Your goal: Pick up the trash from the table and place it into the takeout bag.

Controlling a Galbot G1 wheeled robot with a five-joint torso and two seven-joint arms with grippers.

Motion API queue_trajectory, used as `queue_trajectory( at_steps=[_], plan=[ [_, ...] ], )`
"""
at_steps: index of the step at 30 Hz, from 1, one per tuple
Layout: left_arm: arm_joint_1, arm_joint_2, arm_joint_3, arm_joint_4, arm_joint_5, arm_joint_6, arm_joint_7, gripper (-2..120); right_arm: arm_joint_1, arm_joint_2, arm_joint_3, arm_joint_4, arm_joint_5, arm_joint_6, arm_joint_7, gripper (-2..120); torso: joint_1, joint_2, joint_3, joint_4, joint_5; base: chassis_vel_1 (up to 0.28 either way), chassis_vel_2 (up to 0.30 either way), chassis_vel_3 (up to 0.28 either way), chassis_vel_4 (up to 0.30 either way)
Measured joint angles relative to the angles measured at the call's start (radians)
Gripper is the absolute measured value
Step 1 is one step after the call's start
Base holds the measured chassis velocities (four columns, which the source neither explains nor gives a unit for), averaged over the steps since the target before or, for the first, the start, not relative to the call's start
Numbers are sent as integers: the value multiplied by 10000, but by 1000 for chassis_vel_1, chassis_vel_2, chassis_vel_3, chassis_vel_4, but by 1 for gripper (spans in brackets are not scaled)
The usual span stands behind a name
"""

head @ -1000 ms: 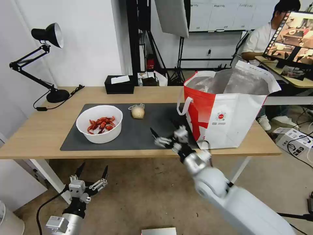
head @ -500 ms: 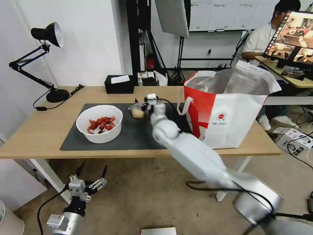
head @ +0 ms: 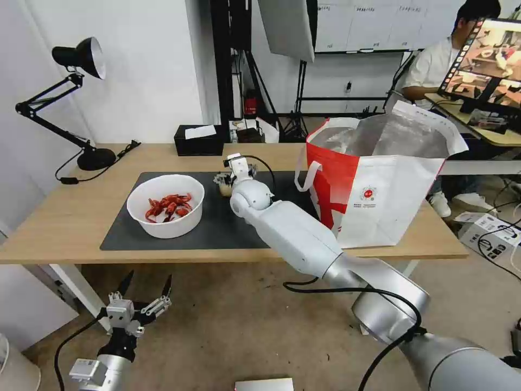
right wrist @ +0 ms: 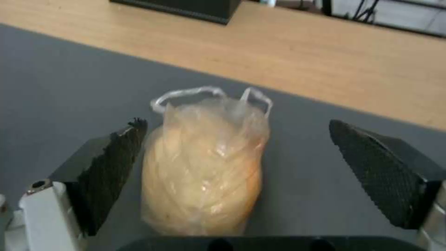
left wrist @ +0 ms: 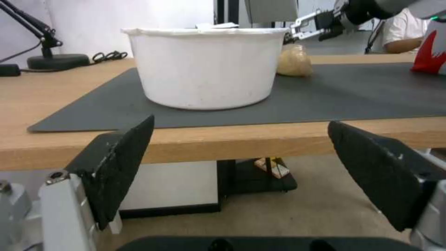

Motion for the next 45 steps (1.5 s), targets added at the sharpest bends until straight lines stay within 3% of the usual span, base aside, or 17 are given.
queue_trajectory(
  at_steps=[8,18,33,37,42,44,45],
  plan=[
    [114,-76,0,-69,46,-77,6,100,-33,-33,34,-531,-42,40,-715,100,0,0,0,0,2,0,0,0,0],
    [149,-129,-56,-150,52,-116,10,100,-100,-36,-67,-543,-81,79,-859,99,0,1,0,0,2,0,0,0,0],
    [173,-193,-45,-194,64,-146,9,100,-423,-80,3,64,333,149,-348,44,0,1,0,1,1,0,0,0,0],
    [175,-190,-40,-217,66,-147,8,100,-566,-223,28,704,434,312,27,30,0,2,0,3,2,0,0,0,0],
    [181,-178,-35,-260,67,-150,-1,100,-927,-1112,-306,2513,-22,1226,700,10,0,1,0,2,3,0,0,0,0],
    [184,-178,-24,-263,69,-152,-3,100,-1212,-1805,-465,3739,-703,1672,1007,4,0,2,0,0,3,0,0,0,0],
    [184,-178,-24,-263,69,-152,-3,100,-1212,-1805,-465,3739,-703,1672,1007,4,0,2,0,0,3,0,0,0,0]
  ],
)
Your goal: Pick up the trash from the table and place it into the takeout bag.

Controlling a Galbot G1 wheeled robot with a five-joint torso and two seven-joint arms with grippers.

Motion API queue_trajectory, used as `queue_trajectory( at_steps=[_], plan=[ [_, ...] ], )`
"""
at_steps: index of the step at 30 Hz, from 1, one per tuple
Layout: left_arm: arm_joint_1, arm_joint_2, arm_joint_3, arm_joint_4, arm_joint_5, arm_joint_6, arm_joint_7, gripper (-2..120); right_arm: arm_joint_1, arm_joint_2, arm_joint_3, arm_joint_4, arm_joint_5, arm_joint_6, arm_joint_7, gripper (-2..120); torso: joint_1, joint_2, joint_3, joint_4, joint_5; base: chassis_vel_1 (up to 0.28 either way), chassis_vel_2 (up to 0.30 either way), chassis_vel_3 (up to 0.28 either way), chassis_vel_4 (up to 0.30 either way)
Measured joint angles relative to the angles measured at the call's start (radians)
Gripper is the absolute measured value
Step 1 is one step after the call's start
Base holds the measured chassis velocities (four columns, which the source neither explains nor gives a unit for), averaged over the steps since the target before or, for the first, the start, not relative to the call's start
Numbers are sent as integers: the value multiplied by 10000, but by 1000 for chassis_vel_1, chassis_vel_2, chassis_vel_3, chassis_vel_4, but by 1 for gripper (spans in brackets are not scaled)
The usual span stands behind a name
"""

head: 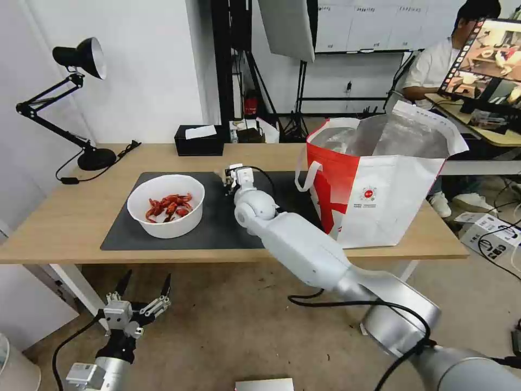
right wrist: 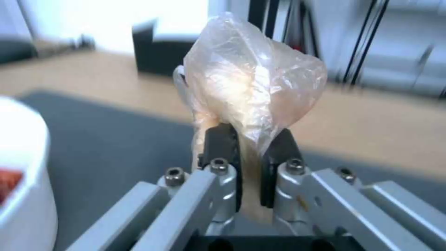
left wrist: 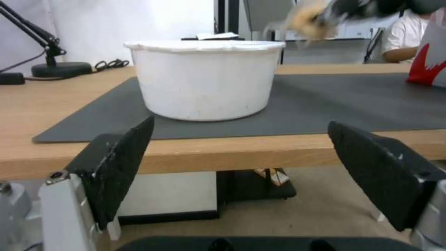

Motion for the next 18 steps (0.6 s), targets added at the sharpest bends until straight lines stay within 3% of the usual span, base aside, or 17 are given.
queue_trajectory(
  at_steps=[2,8,11,14,18],
  plan=[
    [6,-10,32,-5,6,-7,-3,100,-361,-702,-63,1145,-698,487,354,2,-1,0,0,-1,1,0,0,0,0],
    [11,-14,109,-39,62,-9,-14,100,-1160,-1671,112,2651,-2076,1497,879,2,-1,0,0,0,1,0,0,0,0],
    [0,-14,171,-94,126,-4,-28,100,-1722,-2096,682,3380,-3222,2016,1011,2,-1,0,0,0,3,0,0,0,0],
    [26,-35,388,-189,196,45,-152,100,-2671,-2637,2013,4237,-5170,3027,817,2,-2,0,-1,-1,1,0,0,0,0],
    [71,-72,586,-276,172,153,-272,100,-3060,-3103,2656,4674,-5921,3434,989,2,-1,0,0,0,2,0,0,0,0]
  ],
)
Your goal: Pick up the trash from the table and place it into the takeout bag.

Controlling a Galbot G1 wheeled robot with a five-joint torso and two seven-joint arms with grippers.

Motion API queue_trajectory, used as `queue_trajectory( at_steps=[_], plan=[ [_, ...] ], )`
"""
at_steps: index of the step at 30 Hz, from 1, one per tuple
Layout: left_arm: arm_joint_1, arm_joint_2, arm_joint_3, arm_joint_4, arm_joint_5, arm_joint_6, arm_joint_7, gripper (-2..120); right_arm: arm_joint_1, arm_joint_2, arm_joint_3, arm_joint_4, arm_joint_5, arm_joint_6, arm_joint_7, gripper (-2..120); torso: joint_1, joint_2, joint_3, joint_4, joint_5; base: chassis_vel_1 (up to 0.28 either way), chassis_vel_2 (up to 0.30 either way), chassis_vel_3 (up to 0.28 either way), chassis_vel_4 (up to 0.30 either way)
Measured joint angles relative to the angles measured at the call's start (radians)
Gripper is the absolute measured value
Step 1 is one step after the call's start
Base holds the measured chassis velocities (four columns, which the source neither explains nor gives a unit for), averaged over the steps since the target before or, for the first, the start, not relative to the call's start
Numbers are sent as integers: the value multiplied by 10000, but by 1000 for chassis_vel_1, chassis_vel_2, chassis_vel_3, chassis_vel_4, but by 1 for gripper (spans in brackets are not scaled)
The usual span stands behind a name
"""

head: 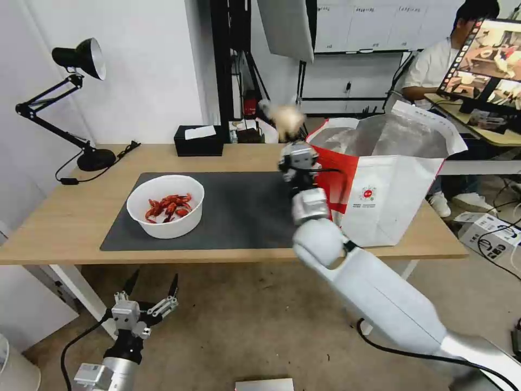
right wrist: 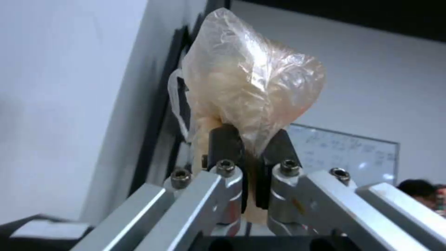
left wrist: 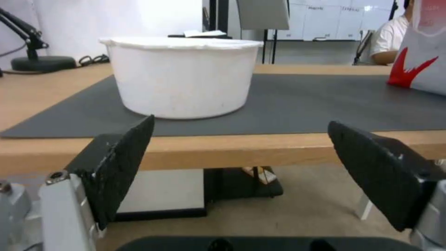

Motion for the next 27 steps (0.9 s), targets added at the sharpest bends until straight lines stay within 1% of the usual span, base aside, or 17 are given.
queue_trajectory(
  at_steps=[1,2,4,5,8,9,11,12,13,15,16,17,20,21,23,26,27],
  plan=[
    [0,0,0,0,0,0,0,100,0,0,0,0,0,0,0,2,0,0,0,0,0,0,0,0,0],
    [-2,-12,36,-7,15,12,-10,100,-97,-120,190,181,-43,-104,237,2,0,1,0,0,0,0,0,0,0],
    [-6,-21,94,-32,61,39,-14,100,-317,-386,707,598,45,-765,1009,2,-1,0,-1,1,-1,0,0,0,0],
    [-6,-21,94,-32,61,39,-14,100,-317,-386,707,598,45,-765,1009,2,-1,0,-1,1,-1,0,0,0,0],
    [-6,15,109,-100,78,64,-14,100,-429,-931,1168,1093,1241,-1728,1883,2,-1,0,0,-1,-2,0,0,0,0],
    [-6,15,109,-100,78,64,-14,100,-429,-931,1168,1093,1241,-1728,1883,2,-1,0,0,-1,-2,0,0,0,0],
    [-4,44,100,-124,79,76,-15,100,-487,-1282,1352,1337,2188,-2083,2116,2,0,0,0,0,-1,0,0,0,0],
    [-1,59,93,-133,79,78,-16,100,-533,-1569,1429,1545,3022,-2351,2279,2,-1,0,0,0,-2,0,0,0,0],
    [-1,59,93,-133,79,78,-16,100,-533,-1569,1429,1545,3022,-2351,2279,2,-1,0,0,0,-2,0,0,0,0],
    [9,66,90,-155,80,80,-17,100,-619,-1983,1500,1858,4307,-2735,2534,2,0,0,0,0,-2,0,0,0,0],
    [20,67,92,-168,83,81,-17,100,-634,-2174,1552,2114,5274,-3003,2776,3,0,0,0,-1,-1,0,0,0,0],
    [20,67,92,-168,83,81,-17,100,-634,-2174,1552,2114,5274,-3003,2776,3,0,0,0,-1,-1,0,0,0,0],
    [60,122,95,-197,128,85,-15,100,-413,-2570,1680,2654,7840,-3597,3436,17,-1,0,0,1,-4,0,0,0,0],
    [60,122,95,-197,128,85,-15,100,-413,-2570,1680,2654,7840,-3597,3436,17,-1,0,0,1,-4,0,0,0,0],
    [91,208,71,-243,133,96,-15,100,-213,-2830,1694,2733,8678,-3741,3613,26,0,0,0,2,-4,0,0,0,0],
    [94,220,62,-259,132,99,-15,100,-169,-2903,1701,2755,8843,-3767,3637,28,0,0,1,2,-3,0,0,0,0],
    [112,260,23,-361,119,152,-12,100,2,-3189,1773,2865,9390,-3858,3725,41,0,0,0,0,-3,0,0,0,0]
  ],
)
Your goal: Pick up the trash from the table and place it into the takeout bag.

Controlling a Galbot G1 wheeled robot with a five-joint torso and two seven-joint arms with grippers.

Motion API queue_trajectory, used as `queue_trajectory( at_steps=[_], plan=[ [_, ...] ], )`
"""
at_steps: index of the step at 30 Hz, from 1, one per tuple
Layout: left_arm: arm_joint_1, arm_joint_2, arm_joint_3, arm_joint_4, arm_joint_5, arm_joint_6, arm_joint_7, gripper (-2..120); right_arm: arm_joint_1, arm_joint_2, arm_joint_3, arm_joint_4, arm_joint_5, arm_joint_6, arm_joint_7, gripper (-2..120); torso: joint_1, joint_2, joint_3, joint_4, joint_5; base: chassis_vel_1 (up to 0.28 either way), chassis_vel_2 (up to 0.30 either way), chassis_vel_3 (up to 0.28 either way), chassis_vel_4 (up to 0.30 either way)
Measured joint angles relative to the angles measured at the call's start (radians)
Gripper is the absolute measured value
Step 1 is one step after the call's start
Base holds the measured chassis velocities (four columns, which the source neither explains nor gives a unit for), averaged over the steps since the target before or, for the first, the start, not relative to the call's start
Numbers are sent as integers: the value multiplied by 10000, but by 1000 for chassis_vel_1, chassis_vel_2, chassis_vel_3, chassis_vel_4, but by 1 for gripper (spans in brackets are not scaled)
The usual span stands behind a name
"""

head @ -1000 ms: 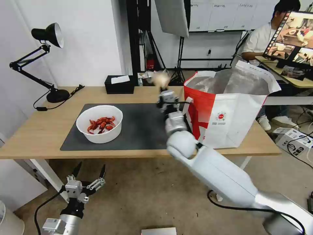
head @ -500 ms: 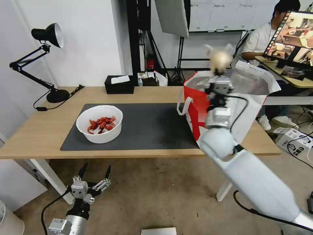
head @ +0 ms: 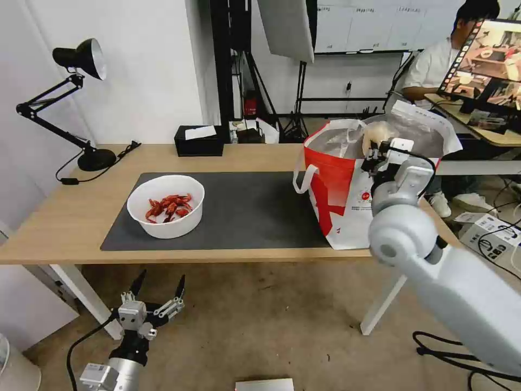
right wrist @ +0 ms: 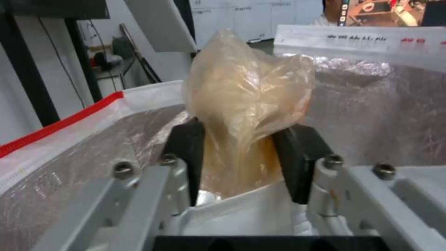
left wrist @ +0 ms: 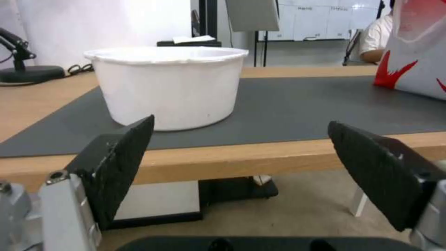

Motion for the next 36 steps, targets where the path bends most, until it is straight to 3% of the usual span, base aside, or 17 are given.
queue_trajectory(
  at_steps=[14,19,22,23,26,28,29,31,34,36],
  plan=[
    [28,-38,47,-133,11,41,7,100,18,-205,145,195,97,-27,-149,93,0,0,0,1,0,0,0,0,0],
    [55,-46,43,-163,17,42,8,100,-55,-258,316,290,-80,230,-719,100,0,-1,0,1,-1,0,0,0,0],
    [62,-58,41,-198,25,42,10,100,-455,-344,609,666,-509,1132,-2312,100,0,0,0,1,-1,0,0,0,0],
    [62,-58,41,-198,25,42,10,100,-455,-344,609,666,-509,1132,-2312,100,0,0,0,1,-1,0,0,0,0],
    [57,-78,45,-206,34,42,11,100,-1453,-517,1041,1146,-932,2276,-4663,100,0,0,0,2,-2,0,0,0,0],
    [57,-88,48,-206,41,43,11,100,-1671,-559,1118,1227,-959,2440,-5042,100,0,0,0,1,-1,0,0,0,0],
    [41,-129,79,-198,59,24,13,100,-2162,-751,1291,1452,-1015,2907,-5986,100,0,0,0,-1,4,0,0,0,0],
    [29,-143,92,-185,67,11,13,100,-2303,-825,1348,1510,-1043,3030,-6260,100,0,0,-1,0,3,0,0,0,0],
    [-2,-208,146,-139,104,-54,19,100,-3394,-1108,1816,1773,-1582,3587,-7920,100,0,0,0,0,0,0,0,0,0],
    [-2,-214,147,-138,107,-59,20,100,-3642,-1120,1913,1783,-1766,3726,-8191,100,0,1,-1,1,-1,0,0,0,0]
  ],
)
